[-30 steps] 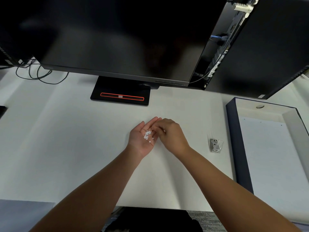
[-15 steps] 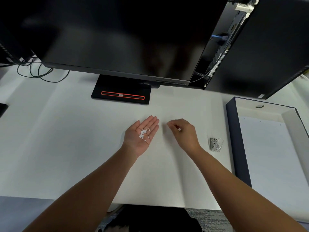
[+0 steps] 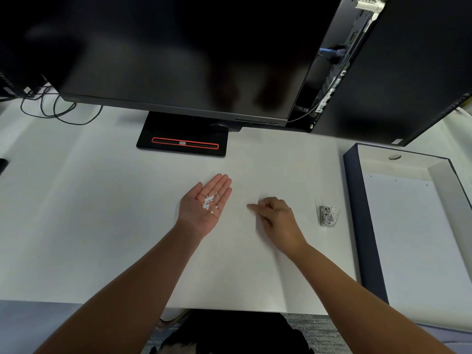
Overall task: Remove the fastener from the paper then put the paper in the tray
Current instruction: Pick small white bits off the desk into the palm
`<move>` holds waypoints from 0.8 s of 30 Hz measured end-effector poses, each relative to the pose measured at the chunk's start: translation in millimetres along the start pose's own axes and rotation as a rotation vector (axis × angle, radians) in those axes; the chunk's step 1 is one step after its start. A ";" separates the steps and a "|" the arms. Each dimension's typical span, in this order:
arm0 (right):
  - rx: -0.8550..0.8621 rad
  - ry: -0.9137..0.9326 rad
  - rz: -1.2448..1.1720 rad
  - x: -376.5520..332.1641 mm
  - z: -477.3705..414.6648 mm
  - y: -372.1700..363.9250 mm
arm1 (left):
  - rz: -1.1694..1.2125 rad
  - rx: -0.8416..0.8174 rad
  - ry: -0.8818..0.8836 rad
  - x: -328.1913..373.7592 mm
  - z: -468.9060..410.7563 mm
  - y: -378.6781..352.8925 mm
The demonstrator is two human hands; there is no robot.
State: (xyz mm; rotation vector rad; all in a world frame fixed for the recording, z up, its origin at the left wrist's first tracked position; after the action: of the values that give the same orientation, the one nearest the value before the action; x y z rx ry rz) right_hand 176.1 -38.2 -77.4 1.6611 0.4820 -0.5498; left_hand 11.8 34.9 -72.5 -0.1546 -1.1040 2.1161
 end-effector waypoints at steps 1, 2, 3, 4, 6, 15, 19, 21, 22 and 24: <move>0.006 -0.027 -0.023 1.2 -0.7 0.6 | 0.004 -0.001 -0.001 0.2 0.2 -0.2; 0.013 -0.050 -0.037 2.3 -1.3 1.7 | 0.007 -0.003 -0.002 0.2 0.3 -0.6; 0.015 -0.065 -0.041 2.9 -1.7 2.0 | 0.009 -0.005 -0.003 0.7 0.6 -0.6; 0.012 -0.069 -0.042 3.3 -1.3 1.7 | 0.011 -0.007 -0.003 1.3 0.8 -0.1; -0.010 -0.071 -0.054 1.7 -0.7 1.3 | 0.013 -0.009 -0.003 2.1 1.2 1.6; -0.045 -0.211 -0.178 -3.4 -12.1 -5.6 | 0.018 0.005 0.000 -0.9 1.6 4.7; 0.000 -0.187 -0.129 -7.9 -18.2 -7.3 | 0.007 0.010 0.000 -2.1 0.4 5.1; 0.033 -0.132 -0.091 -10.7 -16.9 -9.5 | 0.003 0.009 0.003 -2.9 0.0 5.6; 0.050 -0.102 -0.065 -11.8 -16.3 -11.2 | -0.001 0.012 0.002 -3.3 0.2 5.8; 0.082 -0.067 -0.008 -13.9 -16.1 -13.2 | -0.004 0.020 -0.002 -3.8 0.5 5.7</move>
State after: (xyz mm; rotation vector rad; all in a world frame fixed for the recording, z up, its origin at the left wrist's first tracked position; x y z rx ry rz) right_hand 158.5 -20.3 -77.4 1.7136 0.4216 -0.6364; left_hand 11.2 30.0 -77.4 -0.1409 -1.0834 2.1231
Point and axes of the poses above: each hand's wrist, its own z-axis away from the middle knuckle, its own y-axis out of the back of the hand, x = y × z, the point moved 4 cm from there along -z, towards the middle knuckle, and after that the axes turned 2 degrees about x, right-handed, at the moved point
